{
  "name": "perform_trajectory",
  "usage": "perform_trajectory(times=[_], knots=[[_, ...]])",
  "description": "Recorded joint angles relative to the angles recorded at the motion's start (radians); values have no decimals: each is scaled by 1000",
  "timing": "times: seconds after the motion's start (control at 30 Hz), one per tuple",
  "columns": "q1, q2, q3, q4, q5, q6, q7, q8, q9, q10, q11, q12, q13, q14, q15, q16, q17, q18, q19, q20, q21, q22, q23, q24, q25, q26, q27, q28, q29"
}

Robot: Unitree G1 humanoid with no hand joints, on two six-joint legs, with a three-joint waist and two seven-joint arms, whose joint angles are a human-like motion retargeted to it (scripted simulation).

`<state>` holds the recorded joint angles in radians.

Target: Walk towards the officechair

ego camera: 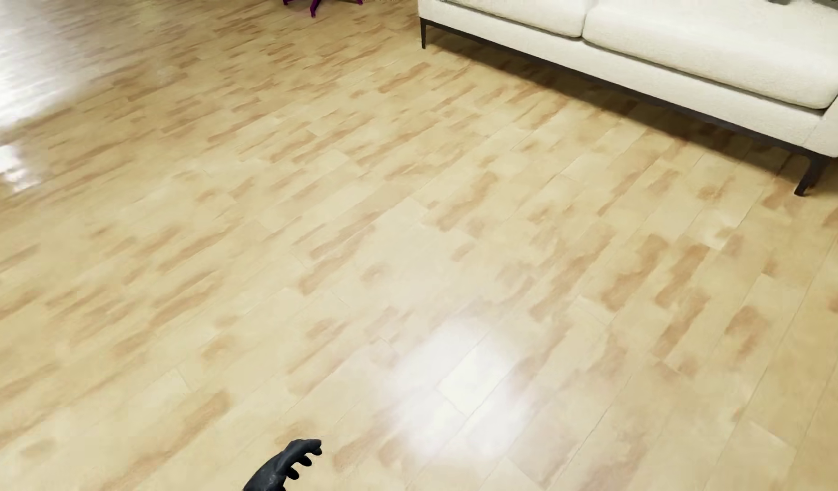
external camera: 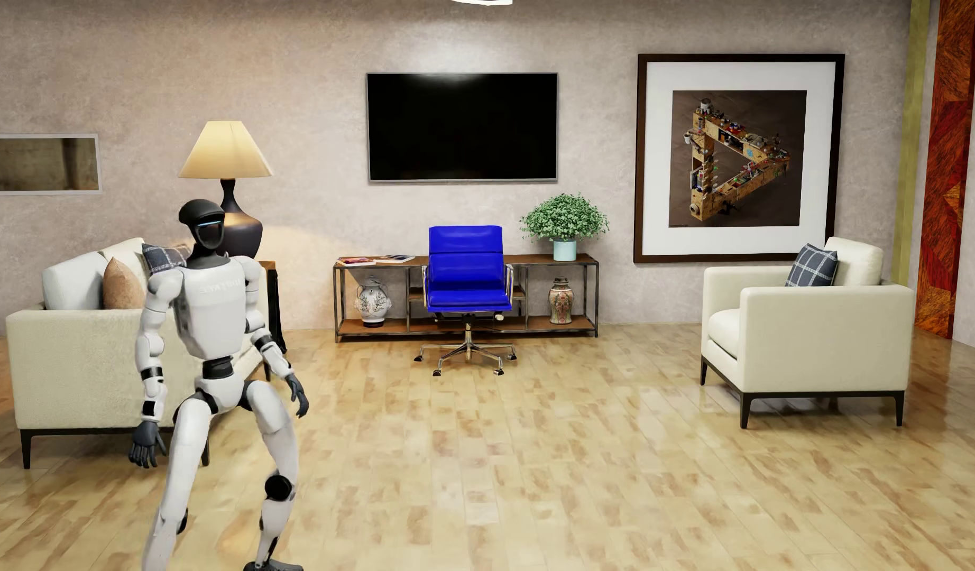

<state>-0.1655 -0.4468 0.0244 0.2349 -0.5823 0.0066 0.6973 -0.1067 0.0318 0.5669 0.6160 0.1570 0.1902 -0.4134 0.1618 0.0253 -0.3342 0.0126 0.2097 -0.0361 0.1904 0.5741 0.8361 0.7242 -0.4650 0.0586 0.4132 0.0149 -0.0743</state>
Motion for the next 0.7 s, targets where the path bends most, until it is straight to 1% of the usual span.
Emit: perform_trajectory(times=[0.03, 0.07, 0.1, 0.13, 0.17, 0.2, 0.23, 0.27, 0.3, 0.33, 0.37, 0.4, 0.43, 0.47, 0.5, 0.53, 0.57, 0.6, 0.63, 0.67, 0.7], knots=[[-8, -20, -2, -55, -81, -13, -41, -65, 9, -1, 70, 11, 18, -16, 14, 1, 13, 22, -126, 8, 58, -19, 32, -24, -50, 0, -13, 1, 71], [-19, -43, -13, -101, -93, -23, -88, -59, 17, 3, 154, 20, 37, -33, -53, 1, 36, 33, -213, 31, 92, -30, 44, -49, -79, 16, -23, 7, 111], [-25, -78, -28, -142, -43, -28, -137, 6, 24, -3, 252, 36, 45, -46, -132, -2, 77, 34, -213, 63, 88, -46, 60, -72, -86, 32, -22, 21, 133], [-26, -114, -42, -179, 43, -31, -181, 80, 29, -20, 339, 46, 57, -53, -170, -3, 119, 29, -192, 101, 67, -60, 55, -104, -79, 49, -17, 40, 137], [-26, -151, -51, -212, 140, -33, -222, 132, 31, -45, 409, 53, 68, -55, -186, 2, 157, 20, -156, 130, 42, -73, 38, -133, -73, 59, -17, 52, 127], [-27, -188, -58, -243, 225, -35, -261, 149, 31, -69, 458, 55, 81, -57, -203, 10, 188, 12, -107, 154, 18, -86, 11, -165, -72, 63, -27, 51, 115], [-30, -222, -63, -274, 304, -36, -302, 149, 30, -93, 485, 51, 96, -55, -213, 28, 212, 5, -58, 165, -6, -97, -21, -180, -75, 66, -39, 45, 104], [-32, -255, -69, -308, 381, -37, -351, 142, 28, -117, 494, 45, 116, -49, -213, 45, 224, 11, -31, 172, -27, -114, -56, -177, -85, 67, -55, 38, 92], [-37, -288, -75, -348, 448, -39, -407, 129, 26, -133, 489, 27, 137, -43, -212, 55, 227, 22, -21, 173, -49, -131, -93, -175, -97, 67, -66, 36, 82], [-47, -319, -82, -393, 514, -42, -471, 122, 25, -137, 467, -1, 161, -38, -215, 59, 222, 45, 0, 165, -71, -145, -130, -172, -111, 65, -75, 39, 69], [-55, -342, -88, -441, 583, -44, -542, 126, 24, -135, 420, -49, 190, -33, -216, 63, 211, 71, 21, 144, -84, -140, -167, -175, -138, 65, -78, 43, 51], [-59, -352, -92, -488, 656, -47, -617, 143, 22, -129, 340, -97, 225, -31, -211, 66, 200, 89, 37, 111, -102, -131, -201, -168, -156, 60, -84, 44, 37], [-58, -344, -93, -535, 729, -49, -690, 161, 19, -123, 226, -141, 264, -32, -210, 66, 185, 104, 38, 68, -121, -119, -226, -152, -169, 54, -84, 44, 32], [-49, -320, -92, -578, 787, -51, -761, 185, 13, -123, 89, -180, 300, -30, -209, 67, 169, 125, 38, 19, -137, -100, -239, -122, -182, 49, -79, 36, 40], [-33, -284, -90, -617, 813, -52, -828, 196, 6, -127, -47, -211, 327, -24, -203, 64, 151, 149, 39, -27, -155, -80, -241, -87, -195, 47, -66, 29, 62], [-13, -246, -87, -651, 810, -53, -891, 148, -3, -134, -146, -231, 347, -24, -195, 62, 131, 159, 49, -72, -172, -57, -239, -55, -221, 46, -58, 23, 80], [14, -214, -93, -676, 761, -51, -956, 110, -13, -138, -171, -238, 357, -22, -210, 63, 117, 158, 11, -109, -200, -30, -237, -38, -249, 47, -61, 17, 69], [41, -184, -102, -690, 750, -45, -1016, 97, -22, -134, -199, -232, 357, -18, -218, 70, 116, 136, -229, -136, -240, -2, -235, -40, -263, 53, -70, 14, 41], [53, -171, -110, -696, 717, -37, -1050, 56, -28, -98, -197, -218, 345, -16, -194, 82, 131, 21, -350, -157, -304, 32, -237, -46, -245, 63, -75, 12, -18], [33, -164, -122, -687, 680, -27, -1050, 18, -28, -12, -169, -196, 323, 23, -218, 95, 158, -198, -394, -169, -375, 76, -235, -55, -198, 85, -80, 13, -73], [-7, -142, -147, -716, 632, -16, -936, -50, -25, 138, -143, -177, 295, 108, -264, 116, 190, -258, -398, -174, -428, 136, -227, -57, -151, 126, -88, 8, -123]])
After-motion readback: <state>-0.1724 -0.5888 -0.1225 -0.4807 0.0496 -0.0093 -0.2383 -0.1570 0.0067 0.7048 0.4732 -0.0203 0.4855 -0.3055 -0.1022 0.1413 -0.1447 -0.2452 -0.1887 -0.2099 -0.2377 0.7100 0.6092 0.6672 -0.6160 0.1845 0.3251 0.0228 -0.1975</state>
